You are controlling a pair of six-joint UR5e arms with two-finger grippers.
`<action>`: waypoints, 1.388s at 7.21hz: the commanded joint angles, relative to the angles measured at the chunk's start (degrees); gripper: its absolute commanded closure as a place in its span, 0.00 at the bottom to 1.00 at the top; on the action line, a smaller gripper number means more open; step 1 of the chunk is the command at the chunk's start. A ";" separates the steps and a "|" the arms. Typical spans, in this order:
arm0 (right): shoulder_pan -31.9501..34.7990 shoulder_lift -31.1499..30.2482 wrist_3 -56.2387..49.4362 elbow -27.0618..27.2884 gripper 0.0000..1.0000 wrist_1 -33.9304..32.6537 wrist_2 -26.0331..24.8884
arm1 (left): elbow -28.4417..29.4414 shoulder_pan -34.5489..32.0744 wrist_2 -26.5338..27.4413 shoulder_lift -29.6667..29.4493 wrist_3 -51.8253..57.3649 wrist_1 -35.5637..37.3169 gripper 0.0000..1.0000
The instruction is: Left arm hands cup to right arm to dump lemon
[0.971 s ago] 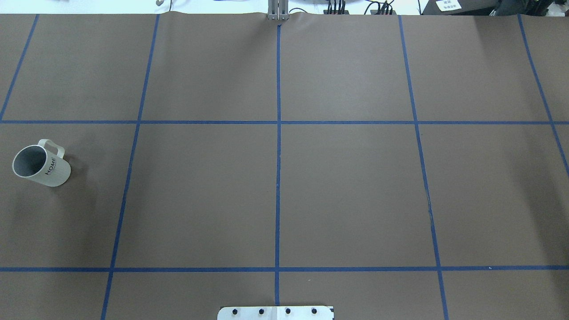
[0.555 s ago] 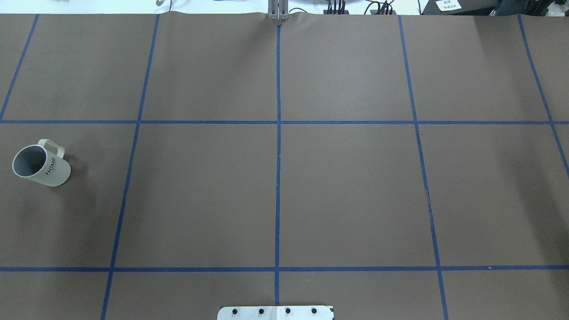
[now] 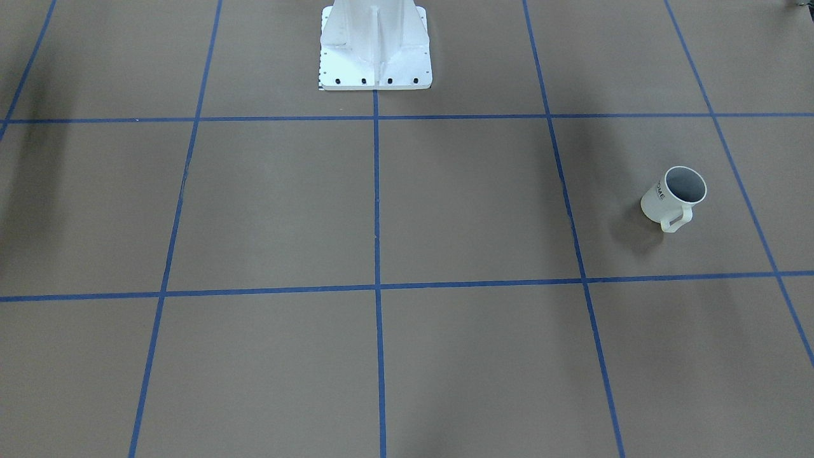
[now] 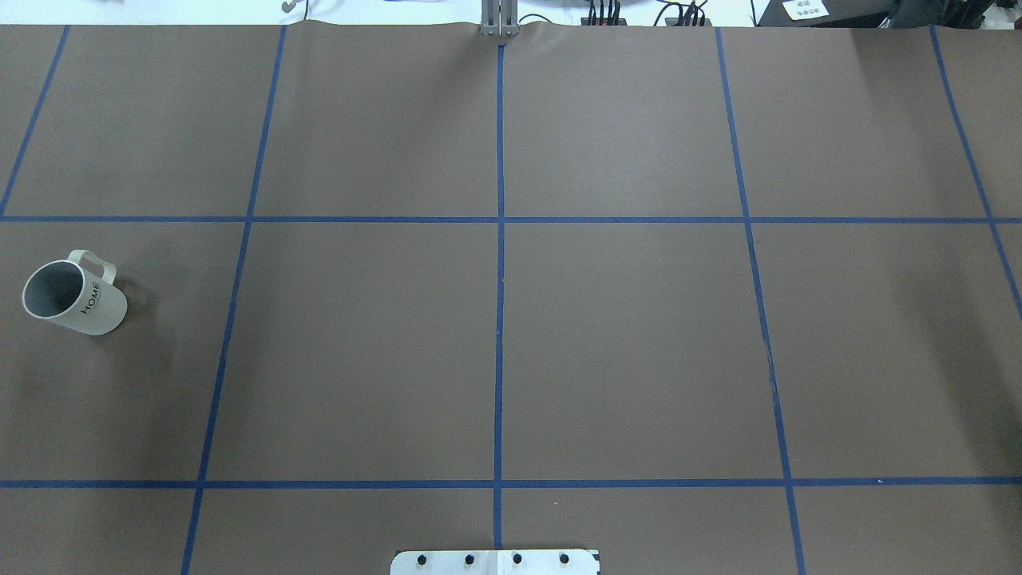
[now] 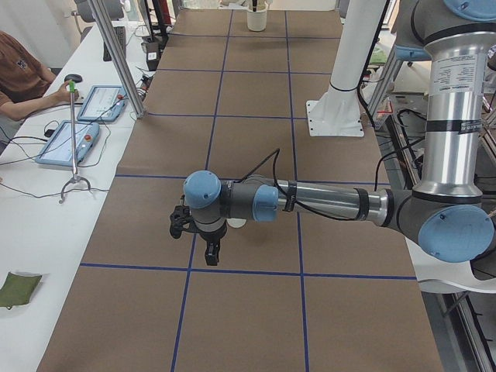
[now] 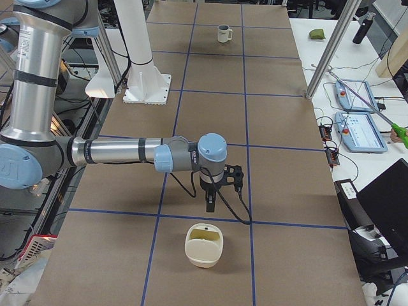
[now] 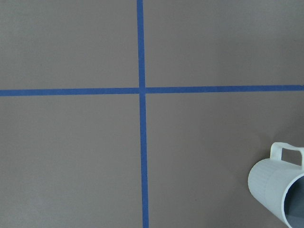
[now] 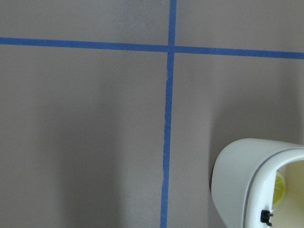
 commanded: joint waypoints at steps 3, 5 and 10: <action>-0.03 -0.39 -0.18 0.63 0.00 0.22 2.62 | -1.45 0.23 0.75 0.13 -0.13 0.50 0.00; -0.03 -0.40 0.26 0.72 0.00 0.22 2.62 | -1.36 0.32 0.84 -0.14 -0.04 0.33 0.00; 0.06 3.88 -0.27 0.63 0.00 -1.00 3.06 | -2.15 0.32 0.32 -0.22 0.13 -0.03 0.00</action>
